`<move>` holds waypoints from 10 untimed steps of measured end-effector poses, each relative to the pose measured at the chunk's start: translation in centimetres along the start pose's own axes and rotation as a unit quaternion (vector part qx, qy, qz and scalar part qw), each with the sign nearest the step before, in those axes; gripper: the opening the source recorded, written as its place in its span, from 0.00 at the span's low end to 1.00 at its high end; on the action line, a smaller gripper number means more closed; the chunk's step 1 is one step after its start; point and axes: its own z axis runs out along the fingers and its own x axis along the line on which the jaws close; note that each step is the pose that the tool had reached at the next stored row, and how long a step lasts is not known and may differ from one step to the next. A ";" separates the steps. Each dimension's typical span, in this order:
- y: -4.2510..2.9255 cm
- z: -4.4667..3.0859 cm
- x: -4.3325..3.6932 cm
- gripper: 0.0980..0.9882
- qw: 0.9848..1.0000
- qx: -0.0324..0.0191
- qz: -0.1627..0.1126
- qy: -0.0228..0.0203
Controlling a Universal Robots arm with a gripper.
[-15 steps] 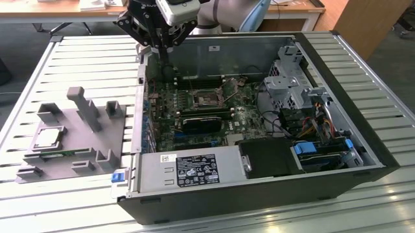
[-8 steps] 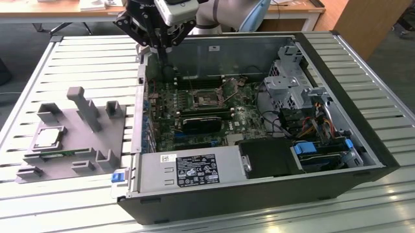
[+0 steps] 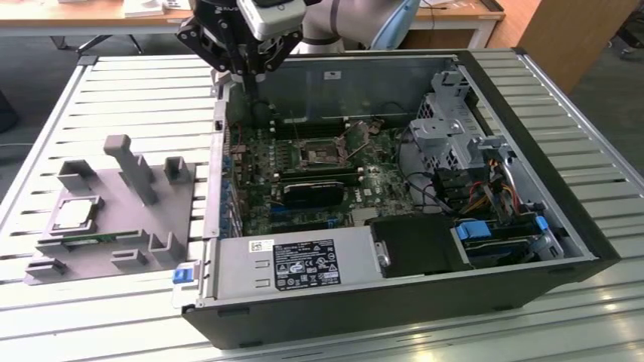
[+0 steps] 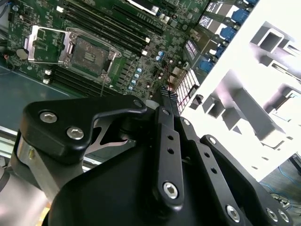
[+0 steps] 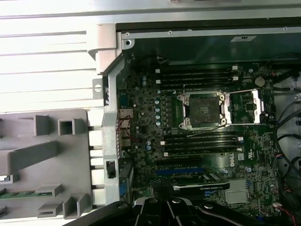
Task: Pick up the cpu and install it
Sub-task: 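Reach for the cpu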
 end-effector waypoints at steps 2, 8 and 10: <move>0.00 0.00 0.05 0.01 1.000 0.000 0.000 0.000; -0.01 0.00 0.17 0.01 1.000 0.000 0.000 0.000; -0.02 0.00 0.21 0.01 1.000 0.000 0.000 0.000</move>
